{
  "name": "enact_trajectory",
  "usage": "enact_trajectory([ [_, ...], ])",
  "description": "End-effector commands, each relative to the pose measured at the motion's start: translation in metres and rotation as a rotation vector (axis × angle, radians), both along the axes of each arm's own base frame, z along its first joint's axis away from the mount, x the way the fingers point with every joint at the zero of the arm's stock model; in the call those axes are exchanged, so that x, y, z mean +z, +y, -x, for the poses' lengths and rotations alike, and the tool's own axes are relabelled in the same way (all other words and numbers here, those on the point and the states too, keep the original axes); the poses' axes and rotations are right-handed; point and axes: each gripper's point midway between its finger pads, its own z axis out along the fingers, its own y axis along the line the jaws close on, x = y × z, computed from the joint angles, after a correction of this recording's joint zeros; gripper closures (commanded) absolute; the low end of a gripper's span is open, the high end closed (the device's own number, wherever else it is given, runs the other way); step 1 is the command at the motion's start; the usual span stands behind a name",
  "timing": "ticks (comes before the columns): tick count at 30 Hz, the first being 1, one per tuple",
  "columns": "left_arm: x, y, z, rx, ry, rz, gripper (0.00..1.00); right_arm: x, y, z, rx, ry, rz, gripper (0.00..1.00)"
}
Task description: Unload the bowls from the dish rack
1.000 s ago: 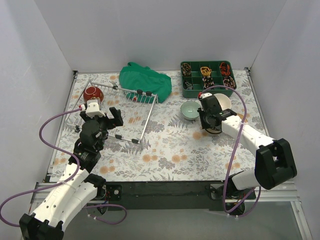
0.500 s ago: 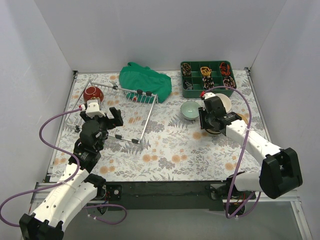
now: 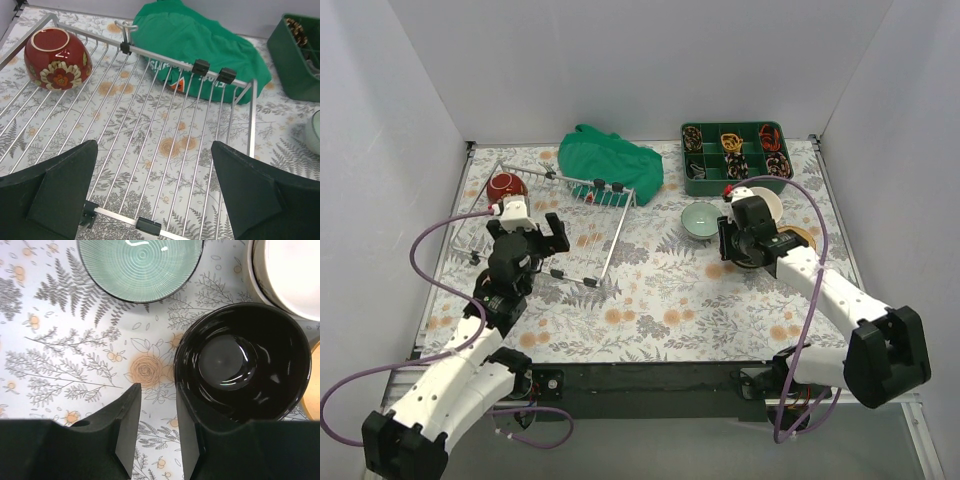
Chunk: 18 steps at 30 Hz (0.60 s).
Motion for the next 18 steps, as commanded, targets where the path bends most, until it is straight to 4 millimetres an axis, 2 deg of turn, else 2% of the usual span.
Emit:
enact_trajectory([
  [1,0.002,0.008,-0.013,0.057,0.044,-0.069,0.02,0.041,0.012,-0.005,0.047,-0.122,-0.084,0.56],
  [5,-0.004,0.021,-0.027,0.141,0.122,-0.175,0.02,0.059,0.015,0.001,0.083,-0.184,-0.127,0.47],
  [7,-0.005,0.03,-0.038,0.204,0.155,-0.241,0.02,0.059,0.019,0.007,0.113,-0.188,-0.15,0.41],
  [8,-0.008,0.033,-0.043,0.222,0.174,-0.269,0.02,0.067,0.021,0.007,0.122,-0.218,-0.173,0.4],
  [12,-0.021,0.048,-0.07,0.304,0.257,-0.36,0.02,0.073,0.033,0.018,0.193,-0.245,-0.242,0.27],
  [15,-0.025,0.067,-0.086,0.355,0.291,-0.407,0.02,0.076,0.039,0.023,0.231,-0.268,-0.278,0.21],
  [16,-0.027,0.07,-0.097,0.369,0.298,-0.426,0.02,0.08,0.039,0.024,0.238,-0.282,-0.288,0.2],
  [18,-0.031,0.088,-0.107,0.41,0.326,-0.496,0.02,0.079,0.041,0.027,0.254,-0.289,-0.296,0.19],
])
